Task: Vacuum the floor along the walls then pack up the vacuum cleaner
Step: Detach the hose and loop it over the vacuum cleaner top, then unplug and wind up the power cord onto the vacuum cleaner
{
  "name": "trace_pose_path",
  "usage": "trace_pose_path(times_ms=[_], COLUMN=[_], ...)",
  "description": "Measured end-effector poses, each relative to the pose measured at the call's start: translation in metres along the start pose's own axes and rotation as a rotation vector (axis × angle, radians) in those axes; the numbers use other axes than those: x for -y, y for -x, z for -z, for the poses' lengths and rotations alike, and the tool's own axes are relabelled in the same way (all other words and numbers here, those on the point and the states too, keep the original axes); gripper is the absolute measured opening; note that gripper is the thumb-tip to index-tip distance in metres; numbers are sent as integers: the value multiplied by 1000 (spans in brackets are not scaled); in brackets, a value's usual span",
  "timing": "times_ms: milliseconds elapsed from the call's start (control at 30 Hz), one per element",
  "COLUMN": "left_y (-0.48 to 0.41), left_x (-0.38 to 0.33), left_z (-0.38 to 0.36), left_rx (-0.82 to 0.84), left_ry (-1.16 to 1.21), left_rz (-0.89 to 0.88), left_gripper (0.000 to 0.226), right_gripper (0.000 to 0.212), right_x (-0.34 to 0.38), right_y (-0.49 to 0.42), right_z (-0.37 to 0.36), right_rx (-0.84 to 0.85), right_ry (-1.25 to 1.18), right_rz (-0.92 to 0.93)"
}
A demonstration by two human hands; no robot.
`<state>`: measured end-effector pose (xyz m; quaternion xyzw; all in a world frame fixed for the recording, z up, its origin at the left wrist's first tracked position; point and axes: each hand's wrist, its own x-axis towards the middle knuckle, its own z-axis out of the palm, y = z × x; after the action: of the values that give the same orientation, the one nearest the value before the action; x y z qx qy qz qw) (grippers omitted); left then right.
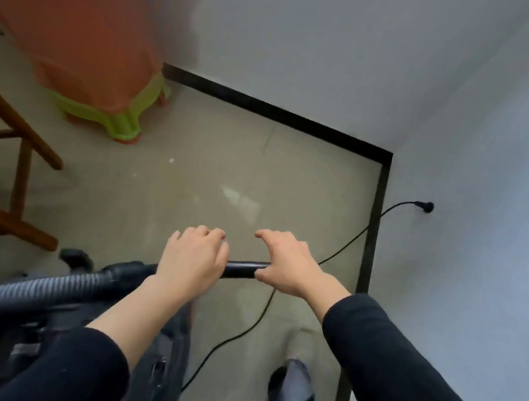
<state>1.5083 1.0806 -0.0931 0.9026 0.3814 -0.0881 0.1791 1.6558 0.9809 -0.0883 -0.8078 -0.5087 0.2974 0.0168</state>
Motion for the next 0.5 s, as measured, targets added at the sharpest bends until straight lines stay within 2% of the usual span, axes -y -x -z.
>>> trace_pose_path(times_ms=[133,267,400,500], left_y=[-82,-145,-196,-232], left_x=[-102,-194,-263,-299], left_z=[-47,-77,-95,-107], left_rx=[158,282,343,387], left_ry=[73,132,188,209], left_rz=[-12,-40,-92,-134], left_gripper=[37,36,36,36], right_gripper=[63,52,45,48], right_x=[-127,-237,-315,-353], right_y=[-25,-33,-36,-45], right_z=[33,72,102,117], right_rx=[72,135,203,262], right_ry=[69,154,281,382], right_rz=[-143,-318,-432,-463])
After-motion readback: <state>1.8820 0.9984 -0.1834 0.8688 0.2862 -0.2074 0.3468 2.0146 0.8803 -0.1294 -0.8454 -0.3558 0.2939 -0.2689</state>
